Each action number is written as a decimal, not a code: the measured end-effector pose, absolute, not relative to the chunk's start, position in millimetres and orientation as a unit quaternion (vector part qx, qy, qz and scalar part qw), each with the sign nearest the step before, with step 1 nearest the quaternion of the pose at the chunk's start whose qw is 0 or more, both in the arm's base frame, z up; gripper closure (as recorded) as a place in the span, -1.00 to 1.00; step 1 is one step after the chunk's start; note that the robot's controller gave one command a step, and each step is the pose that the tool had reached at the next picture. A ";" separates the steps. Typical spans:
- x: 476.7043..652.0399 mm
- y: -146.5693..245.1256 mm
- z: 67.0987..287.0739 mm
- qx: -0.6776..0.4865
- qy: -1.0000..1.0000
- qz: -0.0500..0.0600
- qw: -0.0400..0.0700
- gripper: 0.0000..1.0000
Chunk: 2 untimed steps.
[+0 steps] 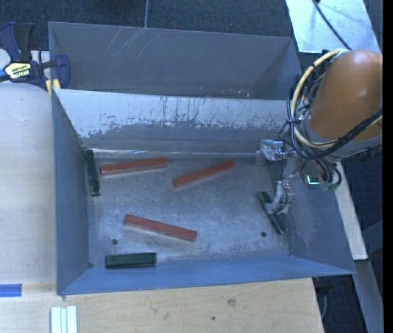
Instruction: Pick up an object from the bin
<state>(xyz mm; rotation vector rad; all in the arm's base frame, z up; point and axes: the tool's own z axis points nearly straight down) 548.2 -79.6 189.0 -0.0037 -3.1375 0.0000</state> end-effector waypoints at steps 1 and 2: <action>618.4 -0.8 66.4 0.021 -1.000 -0.001 -0.001 -1.00; 609.2 23.2 101.7 0.074 -0.997 0.000 -0.004 -1.00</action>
Offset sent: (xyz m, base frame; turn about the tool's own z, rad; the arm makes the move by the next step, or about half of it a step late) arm 0.0692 0.0760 -0.1190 -0.0395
